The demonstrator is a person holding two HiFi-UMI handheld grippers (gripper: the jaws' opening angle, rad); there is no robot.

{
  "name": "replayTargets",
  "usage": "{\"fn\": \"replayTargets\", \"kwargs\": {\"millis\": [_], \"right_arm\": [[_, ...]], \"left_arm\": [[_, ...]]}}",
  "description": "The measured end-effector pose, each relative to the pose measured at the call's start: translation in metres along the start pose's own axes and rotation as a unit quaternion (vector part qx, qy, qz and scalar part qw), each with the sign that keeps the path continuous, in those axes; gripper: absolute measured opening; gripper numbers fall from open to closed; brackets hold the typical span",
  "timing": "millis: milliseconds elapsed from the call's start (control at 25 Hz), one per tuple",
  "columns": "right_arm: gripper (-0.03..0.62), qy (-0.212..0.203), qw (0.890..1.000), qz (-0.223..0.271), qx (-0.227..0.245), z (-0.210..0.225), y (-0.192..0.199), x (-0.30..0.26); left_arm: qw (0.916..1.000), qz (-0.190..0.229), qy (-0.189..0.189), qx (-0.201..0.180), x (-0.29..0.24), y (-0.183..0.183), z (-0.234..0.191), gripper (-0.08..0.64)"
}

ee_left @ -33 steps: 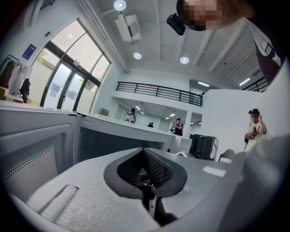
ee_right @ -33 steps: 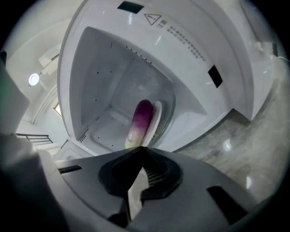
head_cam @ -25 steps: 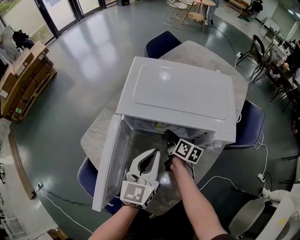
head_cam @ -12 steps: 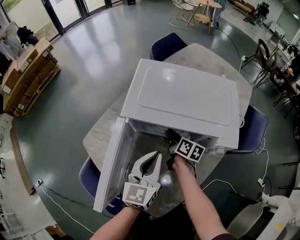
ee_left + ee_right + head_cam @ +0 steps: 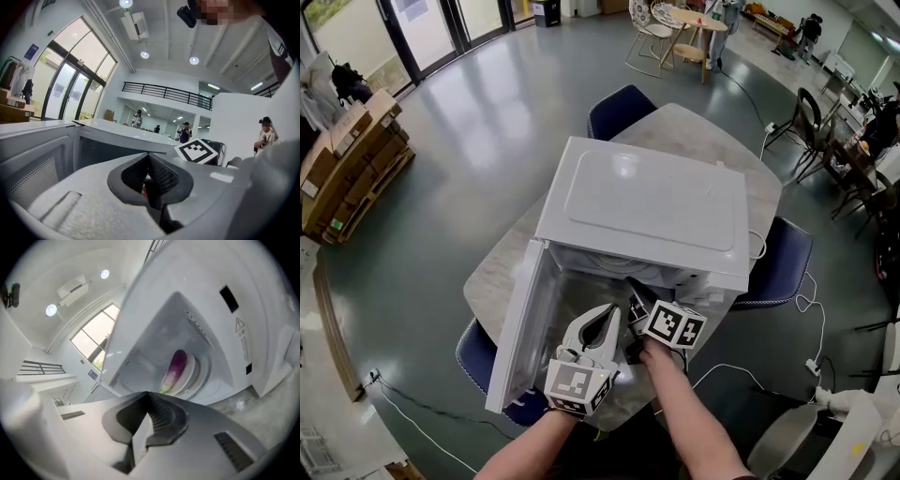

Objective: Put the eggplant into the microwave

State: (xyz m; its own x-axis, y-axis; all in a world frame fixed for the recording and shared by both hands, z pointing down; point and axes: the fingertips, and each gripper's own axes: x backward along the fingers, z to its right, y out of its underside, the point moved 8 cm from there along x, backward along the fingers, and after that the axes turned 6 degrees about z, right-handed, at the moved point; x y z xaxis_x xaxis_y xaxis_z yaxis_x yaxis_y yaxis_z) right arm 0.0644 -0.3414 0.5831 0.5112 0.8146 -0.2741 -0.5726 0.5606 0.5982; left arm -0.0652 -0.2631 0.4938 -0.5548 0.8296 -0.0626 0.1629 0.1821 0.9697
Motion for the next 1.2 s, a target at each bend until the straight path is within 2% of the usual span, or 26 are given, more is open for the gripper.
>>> {"fn": "replayTargets", "kwargs": {"millis": [200, 400, 600, 760, 1200], "right_arm": [[0.002, -0.036, 0.999, 0.014, 0.013, -0.04, -0.014, 0.04], [0.002, -0.048, 0.995, 0.032, 0.085, -0.081, -0.024, 0.08], [0.002, -0.044, 0.987, 0.05, 0.146, -0.107, -0.023, 0.116], [0.002, -0.04, 0.976, 0.065, 0.203, -0.12, -0.025, 0.138], [0.002, -0.037, 0.961, 0.081, 0.261, -0.158, -0.013, 0.179]], "left_arm": [[0.9999, 0.009, 0.012, 0.006, 0.014, -0.023, 0.016, 0.006], [0.9994, 0.013, 0.031, -0.001, 0.03, -0.047, 0.033, 0.006], [0.9989, 0.016, 0.045, -0.003, 0.05, -0.061, 0.051, 0.006], [0.9979, 0.024, 0.059, -0.012, 0.058, -0.069, 0.063, 0.006], [0.9963, 0.039, 0.075, -0.016, 0.094, -0.089, 0.073, 0.006]]}}
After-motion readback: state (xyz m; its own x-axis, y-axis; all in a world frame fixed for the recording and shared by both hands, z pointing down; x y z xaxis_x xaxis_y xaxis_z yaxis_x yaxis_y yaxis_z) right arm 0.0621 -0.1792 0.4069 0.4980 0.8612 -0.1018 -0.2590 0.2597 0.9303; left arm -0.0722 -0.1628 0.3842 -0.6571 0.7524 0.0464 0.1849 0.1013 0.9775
